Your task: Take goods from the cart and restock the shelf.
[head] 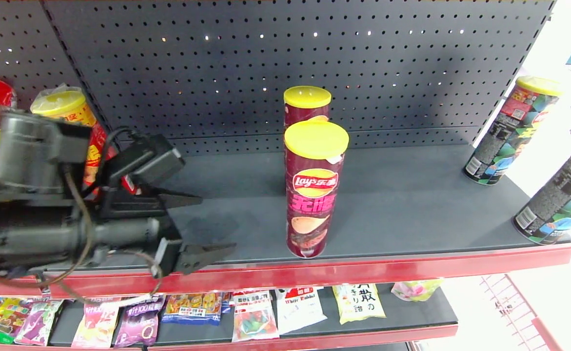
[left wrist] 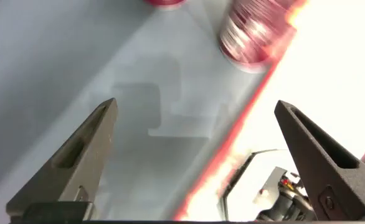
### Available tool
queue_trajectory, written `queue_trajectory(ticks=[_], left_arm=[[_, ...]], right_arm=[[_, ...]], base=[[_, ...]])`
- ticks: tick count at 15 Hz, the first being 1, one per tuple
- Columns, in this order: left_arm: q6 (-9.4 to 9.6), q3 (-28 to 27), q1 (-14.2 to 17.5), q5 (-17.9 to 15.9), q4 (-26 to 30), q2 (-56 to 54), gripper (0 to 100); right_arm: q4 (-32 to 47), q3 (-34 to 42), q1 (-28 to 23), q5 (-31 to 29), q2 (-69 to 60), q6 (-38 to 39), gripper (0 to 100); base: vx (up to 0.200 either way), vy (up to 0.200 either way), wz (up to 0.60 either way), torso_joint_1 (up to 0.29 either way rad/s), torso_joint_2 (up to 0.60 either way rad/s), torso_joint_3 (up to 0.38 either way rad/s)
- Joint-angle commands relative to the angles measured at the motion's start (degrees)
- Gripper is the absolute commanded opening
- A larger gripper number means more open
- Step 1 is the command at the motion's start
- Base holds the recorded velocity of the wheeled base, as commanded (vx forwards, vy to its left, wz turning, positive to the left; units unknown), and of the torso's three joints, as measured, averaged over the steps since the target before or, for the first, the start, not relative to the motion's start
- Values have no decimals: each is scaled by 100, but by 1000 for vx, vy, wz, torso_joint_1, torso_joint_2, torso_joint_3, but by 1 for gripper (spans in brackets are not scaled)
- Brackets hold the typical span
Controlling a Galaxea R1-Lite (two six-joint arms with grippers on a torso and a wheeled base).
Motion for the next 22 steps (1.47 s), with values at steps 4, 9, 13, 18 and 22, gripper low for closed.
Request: queue_trajectory(ticks=[4, 9, 13, 18, 22], left_arm=[[-990, 1411, 1318, 647, 1814, -4601, 100], [-1262, 1402, 1810, 1587, 3633, -6860, 100], [-1965, 1613, 1801, 2747, 3624, -7290, 100], [-2405, 2624, 1704, 2660, 2921, -7519, 100], [-2352, 4646, 1704, 1833, 144, -7519, 100]], right_arm=[[0, 1, 2, 0, -1, 0, 100], [0, 1, 2, -9, -1, 0, 100], [0, 1, 2, -9, -1, -9, 100], [0, 1, 2, -18, -1, 0, 100], [0, 1, 2, -18, -1, -26, 100]], base=[[0, 0, 0, 0, 0, 0], [0, 0, 0, 0, 0, 0], [0, 0, 0, 0, 0, 0], [0, 0, 0, 0, 0, 0], [0, 0, 0, 0, 0, 0]])
